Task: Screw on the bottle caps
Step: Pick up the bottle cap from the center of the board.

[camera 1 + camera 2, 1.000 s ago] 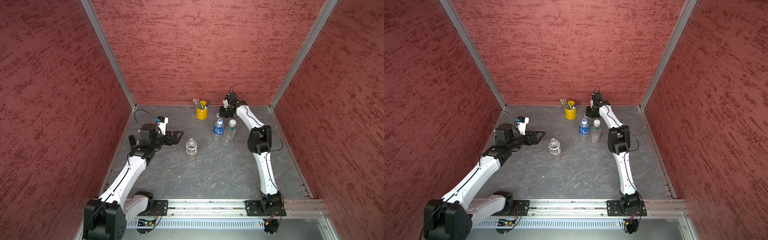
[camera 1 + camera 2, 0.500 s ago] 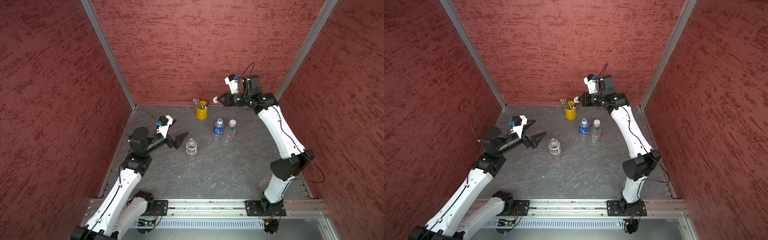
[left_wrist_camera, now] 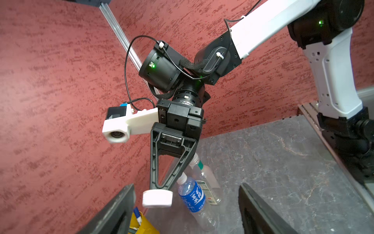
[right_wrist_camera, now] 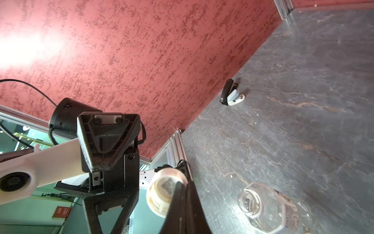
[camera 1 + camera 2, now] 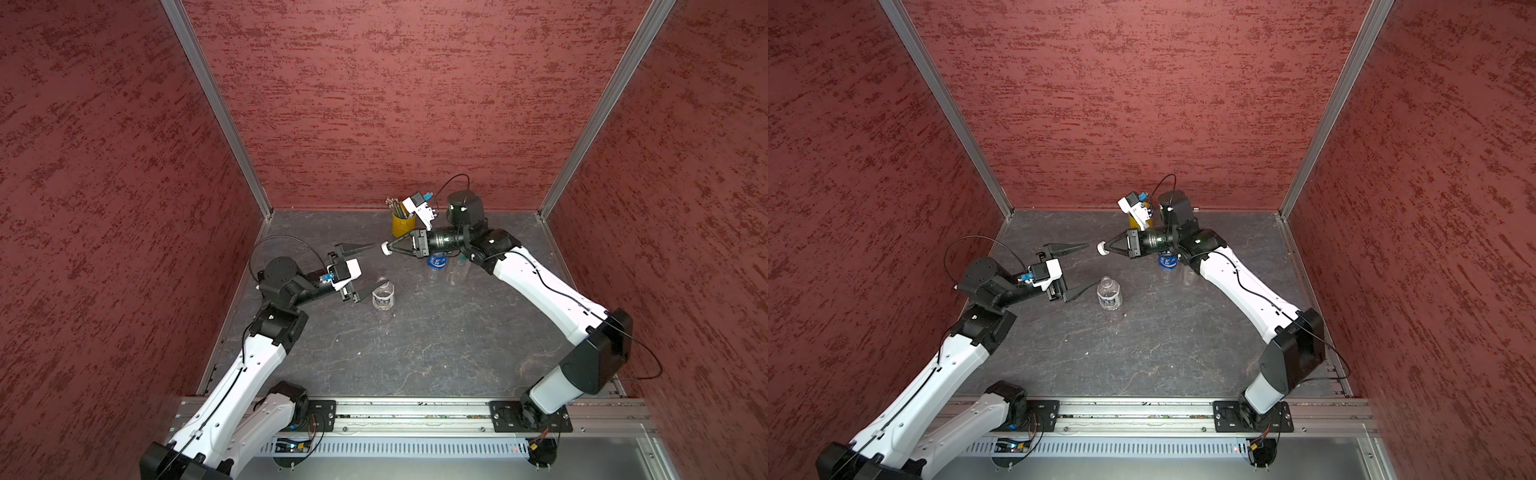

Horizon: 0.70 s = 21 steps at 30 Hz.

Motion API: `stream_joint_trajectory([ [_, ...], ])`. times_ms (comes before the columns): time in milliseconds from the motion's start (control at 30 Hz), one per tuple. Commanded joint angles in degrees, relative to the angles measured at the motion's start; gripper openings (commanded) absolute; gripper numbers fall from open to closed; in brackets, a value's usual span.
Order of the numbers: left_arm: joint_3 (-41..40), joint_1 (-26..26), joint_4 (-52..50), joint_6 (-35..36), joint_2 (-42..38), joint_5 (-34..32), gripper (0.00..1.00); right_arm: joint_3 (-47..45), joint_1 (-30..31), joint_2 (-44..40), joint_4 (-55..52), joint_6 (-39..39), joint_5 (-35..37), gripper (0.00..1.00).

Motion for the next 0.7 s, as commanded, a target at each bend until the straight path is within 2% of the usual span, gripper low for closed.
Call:
stream_joint_trajectory([
  [0,1.77,1.99,-0.87,2.55,0.32,3.71,0.73,-1.81,0.14,-2.44,9.81,3.65,-6.03,0.0],
  [167,0.9,2.67,7.89,-4.16,3.29,4.48,0.62,-2.65,0.47,-3.48,10.22,3.53,-7.57,0.0],
  [500,0.88,0.43,14.74,-3.84,6.83,2.21,0.61,-5.45,2.19,-3.08,16.51,7.18,-8.05,0.0],
  [667,0.48,0.51,15.43,-3.84,6.76,1.25,0.54,-5.62,2.34,-3.11,16.92,7.5,-7.62,0.0],
])
